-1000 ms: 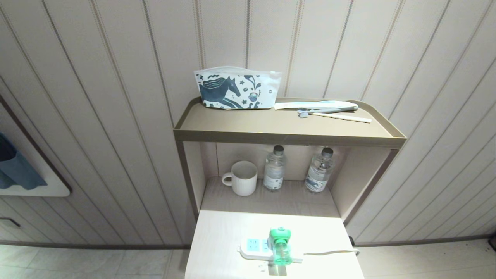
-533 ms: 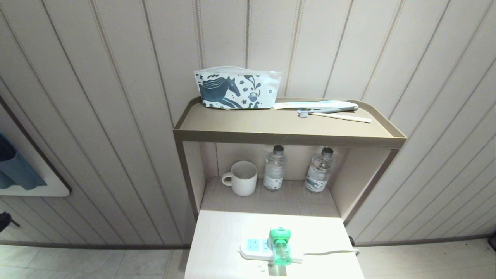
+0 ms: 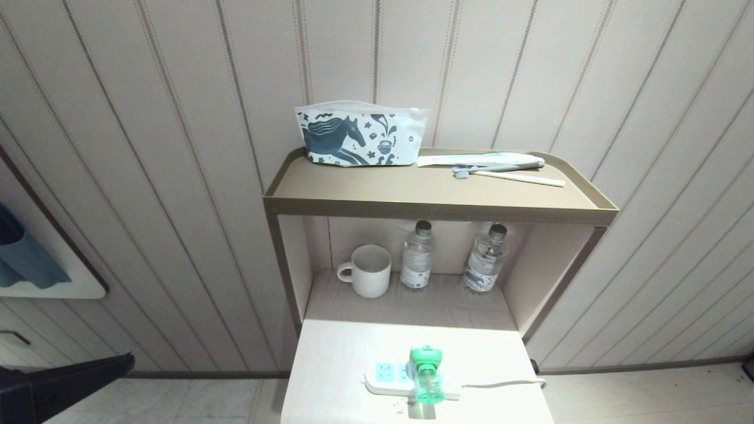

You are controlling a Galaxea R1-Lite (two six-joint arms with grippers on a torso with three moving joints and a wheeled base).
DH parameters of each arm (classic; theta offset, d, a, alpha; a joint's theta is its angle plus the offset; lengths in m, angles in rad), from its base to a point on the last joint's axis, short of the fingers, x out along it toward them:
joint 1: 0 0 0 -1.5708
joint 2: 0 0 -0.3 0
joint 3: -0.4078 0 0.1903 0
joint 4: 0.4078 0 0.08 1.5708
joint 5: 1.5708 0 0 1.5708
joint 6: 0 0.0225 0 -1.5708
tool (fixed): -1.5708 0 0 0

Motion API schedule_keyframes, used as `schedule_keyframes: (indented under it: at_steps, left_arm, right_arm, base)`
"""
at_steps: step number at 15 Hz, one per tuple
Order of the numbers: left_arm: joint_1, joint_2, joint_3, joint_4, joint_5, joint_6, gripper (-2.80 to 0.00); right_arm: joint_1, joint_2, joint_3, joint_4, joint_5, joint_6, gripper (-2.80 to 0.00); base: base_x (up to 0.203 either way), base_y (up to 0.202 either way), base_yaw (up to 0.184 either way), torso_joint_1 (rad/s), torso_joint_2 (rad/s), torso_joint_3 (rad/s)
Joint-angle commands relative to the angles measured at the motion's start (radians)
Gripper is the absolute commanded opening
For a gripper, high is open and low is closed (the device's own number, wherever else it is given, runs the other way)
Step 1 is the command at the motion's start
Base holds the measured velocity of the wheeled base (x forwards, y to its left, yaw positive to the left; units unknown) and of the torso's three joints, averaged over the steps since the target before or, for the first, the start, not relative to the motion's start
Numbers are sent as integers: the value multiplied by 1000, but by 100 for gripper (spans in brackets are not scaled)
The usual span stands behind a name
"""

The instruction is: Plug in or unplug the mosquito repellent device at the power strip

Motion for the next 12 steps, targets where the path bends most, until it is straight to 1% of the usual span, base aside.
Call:
schedule_keyframes:
  at_steps: [1,3,4,5,6,8,12]
  left_arm:
    - [-129,79,-5,-1,65,-39,-280]
    - [-298,158,-4,-19,177,-115,-280]
    - [-369,201,-2,-32,235,-155,-280]
    - [-425,240,1,-47,272,-178,-280]
    - [-470,295,5,-72,292,-187,-280]
    - [-491,405,13,-149,308,-191,-280]
    - [-513,680,17,-372,318,-169,-280]
  right_arm:
    - [0,2,0,1,1,0,-280]
    - [0,2,0,1,1,0,-280]
    - [0,2,0,1,1,0,-280]
    - [0,2,3,1,1,2,-280]
    - [0,2,3,1,2,7,-280]
    - [0,-1,3,1,1,9,-280]
    - [0,0,3,1,2,6,-280]
  base:
    - [0,0,0,0,0,0]
    - [0,0,0,0,0,0]
    - [0,0,0,0,0,0]
    - [0,0,0,0,0,0]
    - [0,0,0,0,0,0]
    - [0,0,0,0,0,0]
    - [0,0,0,0,0,0]
